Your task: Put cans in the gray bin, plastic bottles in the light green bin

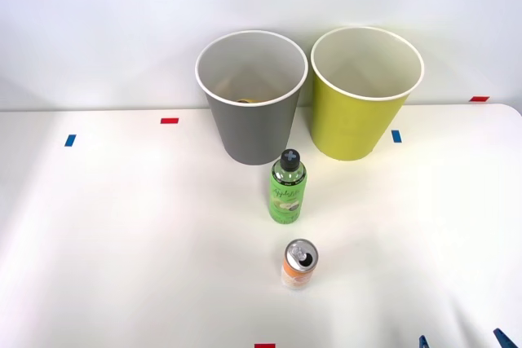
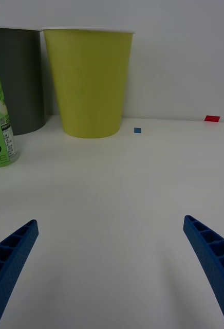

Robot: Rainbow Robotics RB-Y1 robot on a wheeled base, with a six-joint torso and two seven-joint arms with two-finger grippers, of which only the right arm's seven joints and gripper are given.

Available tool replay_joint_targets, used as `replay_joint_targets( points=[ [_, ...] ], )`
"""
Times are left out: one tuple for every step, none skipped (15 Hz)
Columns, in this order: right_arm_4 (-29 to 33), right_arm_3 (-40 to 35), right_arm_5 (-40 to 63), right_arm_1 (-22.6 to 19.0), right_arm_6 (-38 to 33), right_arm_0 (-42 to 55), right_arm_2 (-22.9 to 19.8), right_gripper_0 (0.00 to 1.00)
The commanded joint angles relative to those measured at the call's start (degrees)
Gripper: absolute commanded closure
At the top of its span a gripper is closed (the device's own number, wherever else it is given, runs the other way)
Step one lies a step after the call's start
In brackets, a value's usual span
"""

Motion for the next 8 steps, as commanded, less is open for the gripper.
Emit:
replay_joint_targets(
  points=[
    [0.0,0.0,0.0,0.0,0.0,0.0,0.0,0.02],
    [0.0,0.0,0.0,0.0,0.0,0.0,0.0,0.02],
    [0.0,0.0,0.0,0.0,0.0,0.0,0.0,0.02],
    [-0.09,2.11,1.32,0.88,0.0,-1.14,0.35,0.02],
    [-0.88,3.16,-0.26,0.97,0.0,-1.67,0.79,0.02],
    [-3.52,3.16,-0.53,0.26,0.62,-1.76,2.02,0.02],
    [-4.13,2.81,-0.53,-1.05,1.23,-1.93,2.99,0.02],
    [-4.83,2.37,-0.53,-3.43,1.85,-2.55,4.31,0.02]
  ],
)
